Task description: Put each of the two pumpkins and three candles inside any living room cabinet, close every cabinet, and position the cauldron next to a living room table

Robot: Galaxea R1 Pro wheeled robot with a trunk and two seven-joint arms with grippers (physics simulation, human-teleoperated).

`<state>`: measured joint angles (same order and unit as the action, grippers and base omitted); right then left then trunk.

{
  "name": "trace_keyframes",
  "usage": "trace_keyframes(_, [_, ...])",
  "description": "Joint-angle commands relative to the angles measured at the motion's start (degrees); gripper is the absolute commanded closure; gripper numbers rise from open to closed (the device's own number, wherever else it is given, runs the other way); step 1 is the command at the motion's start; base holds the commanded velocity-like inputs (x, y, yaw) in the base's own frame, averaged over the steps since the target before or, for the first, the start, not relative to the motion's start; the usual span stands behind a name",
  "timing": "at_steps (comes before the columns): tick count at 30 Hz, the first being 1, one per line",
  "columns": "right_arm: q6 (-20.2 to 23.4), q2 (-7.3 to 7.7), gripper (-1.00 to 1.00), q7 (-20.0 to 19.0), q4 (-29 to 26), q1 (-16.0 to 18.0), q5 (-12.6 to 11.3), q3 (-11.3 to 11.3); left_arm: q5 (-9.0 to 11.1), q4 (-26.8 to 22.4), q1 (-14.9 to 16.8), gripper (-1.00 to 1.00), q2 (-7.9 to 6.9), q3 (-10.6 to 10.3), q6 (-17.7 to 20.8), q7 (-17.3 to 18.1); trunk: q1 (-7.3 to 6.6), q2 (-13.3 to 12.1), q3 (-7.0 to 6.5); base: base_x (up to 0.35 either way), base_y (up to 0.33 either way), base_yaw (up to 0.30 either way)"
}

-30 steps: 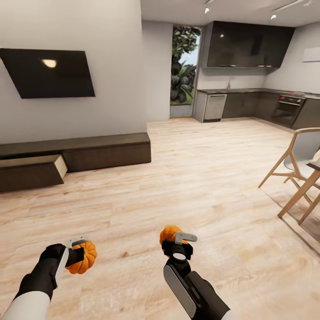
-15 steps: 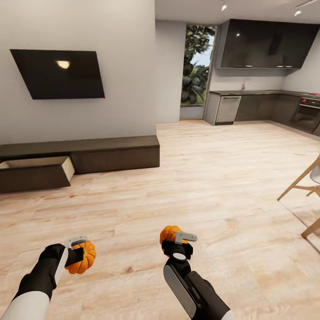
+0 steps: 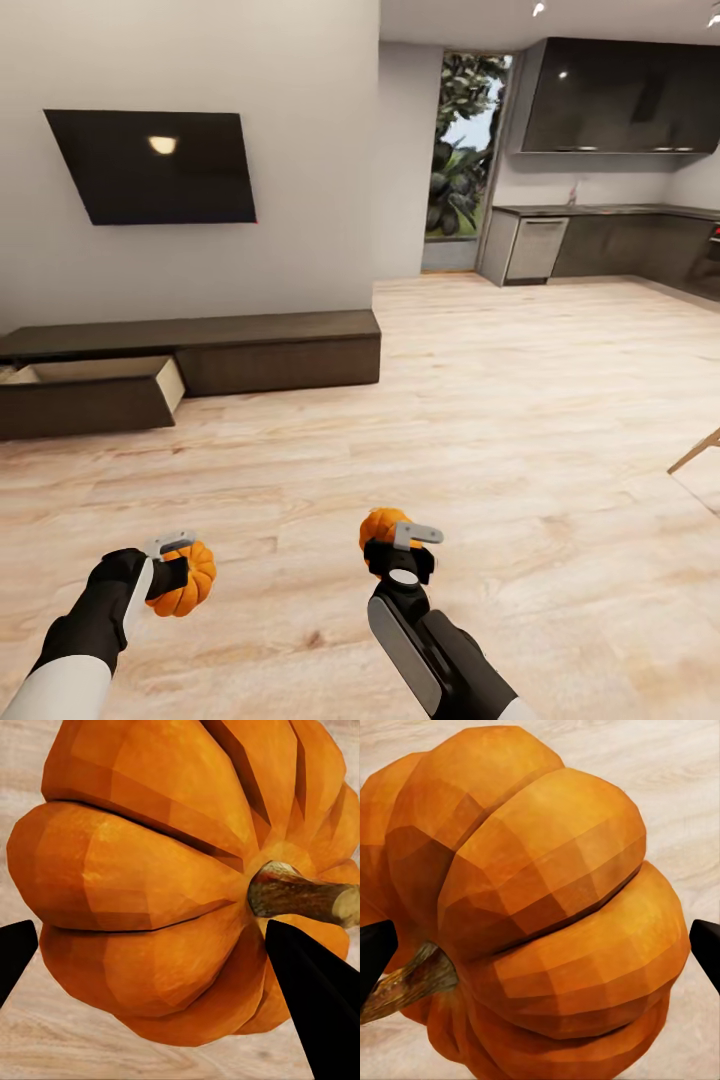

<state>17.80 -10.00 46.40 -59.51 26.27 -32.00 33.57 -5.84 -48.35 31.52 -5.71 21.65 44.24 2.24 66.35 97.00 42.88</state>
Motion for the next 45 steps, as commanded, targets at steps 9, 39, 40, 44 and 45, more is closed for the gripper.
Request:
trace_keyframes(9, [0.0,0.00,1.00,0.0,0.0,0.0,0.2,0.0,-0.1,0.0,0.0,1.00,0.00,0.0,-0.1,-0.2,0.00,0.0,-0.01,0.274,0.166,0.068])
trace_keyframes(39, [0.0,0.00,1.00,0.0,0.1,0.0,0.2,0.0,-0.2,0.0,0.0,1.00,-0.09,0.0,-0.4,-0.3,0.00,0.0,-0.01,0.321,0.101,0.000])
trace_keyframes(40, [-0.1,0.00,1.00,0.0,0.1,0.0,0.2,0.0,-0.2,0.0,0.0,1.00,-0.09,0.0,-0.5,-0.3,0.00,0.0,-0.01,0.326,0.077,0.000])
trace_keyframes(44, [-0.1,0.00,1.00,0.0,0.2,0.0,0.2,0.0,-0.2,0.0,0.0,1.00,-0.09,0.0,-0.4,-0.2,0.00,0.0,-0.01,0.326,0.078,0.000])
trace_keyframes(45, [-0.1,0.00,1.00,0.0,0.2,0.0,0.2,0.0,-0.2,0.0,0.0,1.00,-0.09,0.0,-0.5,-0.2,0.00,0.0,-0.01,0.326,0.093,0.000])
